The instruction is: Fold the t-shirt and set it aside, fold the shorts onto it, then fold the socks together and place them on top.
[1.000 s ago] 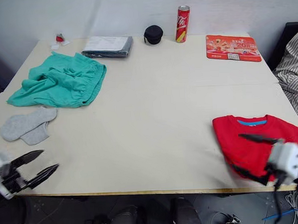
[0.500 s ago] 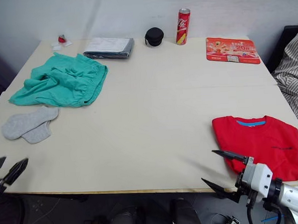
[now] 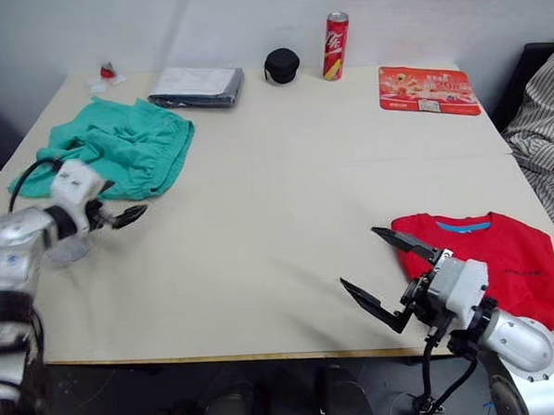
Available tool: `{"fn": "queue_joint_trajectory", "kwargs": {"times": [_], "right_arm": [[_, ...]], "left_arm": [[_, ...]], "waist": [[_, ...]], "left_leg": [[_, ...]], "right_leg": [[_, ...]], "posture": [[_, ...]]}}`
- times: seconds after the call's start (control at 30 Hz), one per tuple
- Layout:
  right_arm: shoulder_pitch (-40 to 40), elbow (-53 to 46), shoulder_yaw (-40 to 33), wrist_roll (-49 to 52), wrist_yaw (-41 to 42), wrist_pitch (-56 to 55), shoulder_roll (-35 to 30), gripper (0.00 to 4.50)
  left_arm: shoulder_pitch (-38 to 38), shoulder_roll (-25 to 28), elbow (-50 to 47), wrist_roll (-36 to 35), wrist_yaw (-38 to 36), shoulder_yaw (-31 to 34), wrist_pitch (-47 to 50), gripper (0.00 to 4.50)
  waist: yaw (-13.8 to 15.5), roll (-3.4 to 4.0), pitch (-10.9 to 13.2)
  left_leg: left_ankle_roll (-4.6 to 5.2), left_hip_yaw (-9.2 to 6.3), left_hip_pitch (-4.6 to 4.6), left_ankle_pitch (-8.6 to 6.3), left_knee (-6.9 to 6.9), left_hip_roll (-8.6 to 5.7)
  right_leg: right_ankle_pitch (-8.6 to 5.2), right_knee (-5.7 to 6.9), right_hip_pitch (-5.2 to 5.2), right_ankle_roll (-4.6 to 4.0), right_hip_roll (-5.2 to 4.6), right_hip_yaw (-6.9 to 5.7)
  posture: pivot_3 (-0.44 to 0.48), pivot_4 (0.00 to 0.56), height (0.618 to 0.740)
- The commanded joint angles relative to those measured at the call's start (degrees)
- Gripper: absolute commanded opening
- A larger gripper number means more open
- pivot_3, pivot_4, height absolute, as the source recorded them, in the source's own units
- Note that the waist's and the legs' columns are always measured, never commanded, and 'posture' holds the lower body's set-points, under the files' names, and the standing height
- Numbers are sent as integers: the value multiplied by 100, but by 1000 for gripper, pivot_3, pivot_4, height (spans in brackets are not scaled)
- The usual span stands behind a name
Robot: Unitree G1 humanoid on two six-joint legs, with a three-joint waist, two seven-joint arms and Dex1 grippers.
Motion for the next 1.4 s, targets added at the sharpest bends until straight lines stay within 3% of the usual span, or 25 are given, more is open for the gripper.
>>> {"fn": "queue_joint_trajectory", "kwargs": {"times": [0.03, 0.13, 0.4, 0.5, 0.7, 0.83, 0.97, 1.1, 1.27, 1.4], "right_arm": [[3, 11, 65, -149, -167, -231, 180, 4497], [-16, 19, 65, -265, -314, -313, 298, 4500], [30, -29, -56, -417, -623, -409, 363, 4500], [6, -8, -61, -418, -694, -390, 360, 4500], [-20, 49, -13, -448, -698, -342, 294, 4500], [9, 76, 46, -434, -591, -247, 198, 4500], [41, 94, 66, -456, -569, -240, 158, 4500], [188, 45, -28, -420, -478, -172, 52, 4500], [589, -10, -391, -267, -349, -119, -168, 4500], [792, -207, -643, -161, -692, -15, 15, 4500]], "left_arm": [[-835, -154, 1516, 663, 411, -338, -560, 4376], [-1305, -303, 2341, 991, 555, -536, -433, 3810], [-1696, -317, 2850, 1005, 523, -294, -160, 1135], [-1751, -399, 2828, 674, 398, 138, -713, 139], [-2110, -592, 2678, 264, -212, 666, -1631, 41], [-2520, -1065, 2303, -149, -1702, 784, -2224, 41], [-2527, -1546, 1799, -497, -3183, 649, -1980, 41], [-1743, -2037, 237, -754, -4438, 31, -1015, 41], [-118, -2656, -2077, -898, -4292, -750, 36, 41], [997, -3061, -3286, -933, -3433, -988, 625, 41]], "waist": [[-19, -9, 4], [-35, -16, 8], [-23, -34, 17], [-10, -42, 22], [50, -55, 29], [159, -56, 29], [156, -55, 29], [98, -51, 31], [44, -46, 32], [52, -46, 32]], "left_leg": [[1, 3, 0, 0, 2, 0], [3, 18, 2, 0, 5, 0], [2, 20, 7, 2, 25, 2], [0, 18, 7, 3, 26, 4], [-1, 14, 0, 4, 39, 3], [4, 15, -6, 1, 61, 1], [13, 18, -10, -4, 77, -1], [12, 22, -9, -4, 80, 4], [7, 19, 0, -2, 81, 9], [8, 18, 3, -2, 92, 7]], "right_leg": [[0, 1, -1, 3, 2, 2], [-1, 8, -6, 11, 4, 4], [-4, 44, -10, 14, 1, 15], [-5, 49, -10, 13, 0, 18], [-5, 49, -10, 12, -3, 10], [-5, 52, -7, 12, -2, 4], [-5, 52, -3, 15, 1, -7], [-6, 54, -5, 19, 14, -7], [-15, 72, -4, 25, 16, 41], [-17, 86, -3, 26, 9, 54]], "posture": [[0, 150, 740], [0, 150, 740], [0, 150, 740], [0, 150, 740], [0, 150, 740], [0, 150, 740], [0, 150, 740], [0, 150, 740], [0, 150, 740], [0, 150, 740]]}}
